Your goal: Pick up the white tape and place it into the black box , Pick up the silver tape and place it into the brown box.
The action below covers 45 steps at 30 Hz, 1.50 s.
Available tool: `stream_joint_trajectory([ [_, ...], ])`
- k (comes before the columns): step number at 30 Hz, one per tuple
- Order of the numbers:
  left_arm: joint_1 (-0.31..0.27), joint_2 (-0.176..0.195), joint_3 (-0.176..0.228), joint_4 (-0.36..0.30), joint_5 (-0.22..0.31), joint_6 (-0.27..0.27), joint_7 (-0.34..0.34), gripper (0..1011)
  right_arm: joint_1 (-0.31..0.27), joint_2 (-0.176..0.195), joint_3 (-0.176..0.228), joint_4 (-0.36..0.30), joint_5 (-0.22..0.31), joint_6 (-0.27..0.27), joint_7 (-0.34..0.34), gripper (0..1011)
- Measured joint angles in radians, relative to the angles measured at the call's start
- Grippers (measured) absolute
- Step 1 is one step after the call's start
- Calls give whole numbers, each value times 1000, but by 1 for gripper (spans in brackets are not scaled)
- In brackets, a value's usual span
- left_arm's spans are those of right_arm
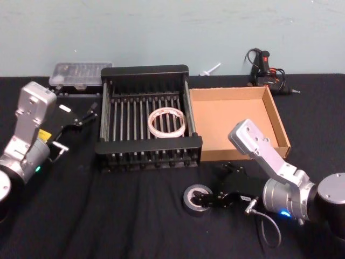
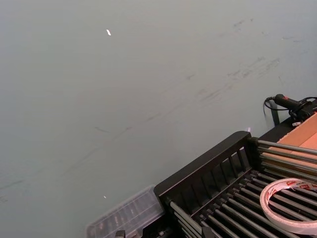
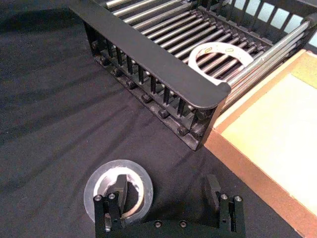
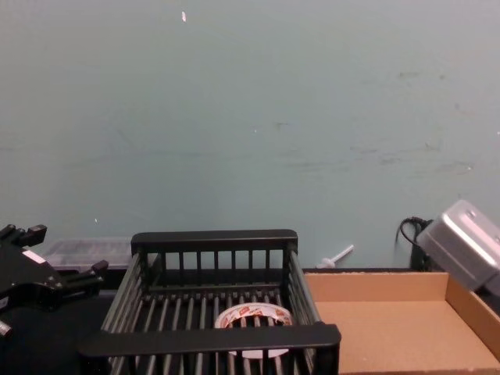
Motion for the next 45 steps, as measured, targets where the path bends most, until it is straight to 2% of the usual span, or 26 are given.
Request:
stream_joint_trajectory([
  [17,0,0,0,0,0,0,0,1001,7,-2,-7,8,-2,7,2,1002],
  [20,0,0,0,0,0,0,0,1001,6,-2,-6,8,-2,7,2,964],
  [28,0,0,0,0,0,0,0,1001,6,-2,-6,7,-2,6,2,762],
  [29,0,0,0,0,0,0,0,1001,6,-2,-6,7,-2,6,2,762],
  [31,0,0,0,0,0,0,0,1001,6,-2,-5,7,-2,6,2,664],
  [34,0,0,0,0,0,0,0,1001,5,-2,-5,7,-2,6,1,592],
  [37,0,0,0,0,0,0,0,1001,5,-2,-5,7,-3,6,1,460],
  [38,0,0,0,0,0,0,0,1001,5,-2,-5,7,-3,6,1,460],
  [45,0,0,0,0,0,0,0,1001,5,-2,-5,7,-3,6,1,216],
])
